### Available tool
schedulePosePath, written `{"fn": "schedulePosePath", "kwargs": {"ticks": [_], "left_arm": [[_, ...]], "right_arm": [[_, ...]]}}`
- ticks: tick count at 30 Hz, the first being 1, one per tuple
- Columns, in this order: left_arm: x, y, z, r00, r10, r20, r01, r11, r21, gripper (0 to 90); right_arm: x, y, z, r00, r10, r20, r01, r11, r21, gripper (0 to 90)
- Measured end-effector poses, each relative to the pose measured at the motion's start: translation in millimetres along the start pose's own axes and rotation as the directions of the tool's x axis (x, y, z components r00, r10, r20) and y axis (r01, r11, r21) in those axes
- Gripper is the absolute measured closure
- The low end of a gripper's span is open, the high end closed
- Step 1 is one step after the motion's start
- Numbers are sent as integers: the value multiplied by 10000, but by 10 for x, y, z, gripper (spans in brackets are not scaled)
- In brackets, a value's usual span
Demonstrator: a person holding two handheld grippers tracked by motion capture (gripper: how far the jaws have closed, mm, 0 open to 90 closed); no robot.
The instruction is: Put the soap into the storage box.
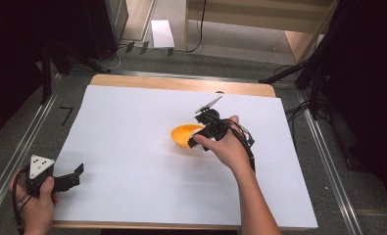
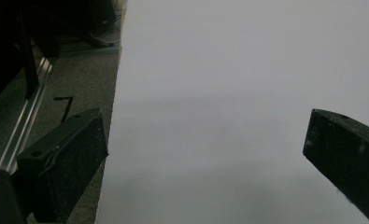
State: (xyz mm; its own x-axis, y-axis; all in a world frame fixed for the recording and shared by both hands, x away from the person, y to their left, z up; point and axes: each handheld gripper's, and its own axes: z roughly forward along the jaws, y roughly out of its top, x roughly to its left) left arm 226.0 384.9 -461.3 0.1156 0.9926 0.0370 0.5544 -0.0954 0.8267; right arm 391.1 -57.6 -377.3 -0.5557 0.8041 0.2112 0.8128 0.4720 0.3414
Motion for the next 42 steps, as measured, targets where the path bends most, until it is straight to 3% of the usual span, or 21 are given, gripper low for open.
{"fn": "schedulePosePath", "kwargs": {"ticks": [14, 29, 42], "left_arm": [[4, 0, 5, 10000, -33, 31, 33, 10000, -14, 3], [8, 1, 4, 9999, -95, 47, 96, 10000, -5, 3], [19, 3, 7, 9999, -123, 93, 123, 9999, 47, 3]], "right_arm": [[22, 134, 107, 9999, 91, -113, -90, 10000, 42, 238], [32, 323, 291, 9997, 227, 78, -229, 9994, 244, 238], [1, 375, 389, 9991, 396, 135, -400, 9986, 345, 238]]}}
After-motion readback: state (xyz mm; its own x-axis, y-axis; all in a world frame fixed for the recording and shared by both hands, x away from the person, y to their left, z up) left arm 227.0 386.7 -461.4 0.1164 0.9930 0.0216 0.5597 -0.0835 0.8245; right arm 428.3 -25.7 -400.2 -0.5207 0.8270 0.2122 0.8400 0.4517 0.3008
